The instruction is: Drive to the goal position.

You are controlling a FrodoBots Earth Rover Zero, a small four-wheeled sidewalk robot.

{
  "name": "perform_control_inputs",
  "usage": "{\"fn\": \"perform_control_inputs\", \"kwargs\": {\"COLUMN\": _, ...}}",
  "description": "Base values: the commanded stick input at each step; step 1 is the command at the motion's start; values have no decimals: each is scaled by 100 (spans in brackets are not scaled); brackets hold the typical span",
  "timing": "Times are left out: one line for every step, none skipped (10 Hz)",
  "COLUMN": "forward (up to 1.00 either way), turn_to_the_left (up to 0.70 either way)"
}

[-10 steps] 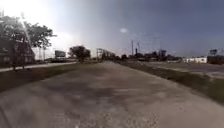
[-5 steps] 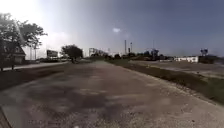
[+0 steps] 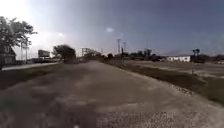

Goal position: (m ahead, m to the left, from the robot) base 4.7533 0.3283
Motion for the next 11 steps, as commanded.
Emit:
{"fn": "perform_control_inputs", "kwargs": {"forward": 100, "turn_to_the_left": -10}}
{"fn": "perform_control_inputs", "kwargs": {"forward": 100, "turn_to_the_left": -10}}
{"fn": "perform_control_inputs", "kwargs": {"forward": 100, "turn_to_the_left": -9}}
{"fn": "perform_control_inputs", "kwargs": {"forward": 100, "turn_to_the_left": -9}}
{"fn": "perform_control_inputs", "kwargs": {"forward": 100, "turn_to_the_left": -9}}
{"fn": "perform_control_inputs", "kwargs": {"forward": 100, "turn_to_the_left": -9}}
{"fn": "perform_control_inputs", "kwargs": {"forward": 100, "turn_to_the_left": -9}}
{"fn": "perform_control_inputs", "kwargs": {"forward": 100, "turn_to_the_left": -6}}
{"fn": "perform_control_inputs", "kwargs": {"forward": 100, "turn_to_the_left": -4}}
{"fn": "perform_control_inputs", "kwargs": {"forward": 100, "turn_to_the_left": -3}}
{"fn": "perform_control_inputs", "kwargs": {"forward": 100, "turn_to_the_left": -3}}
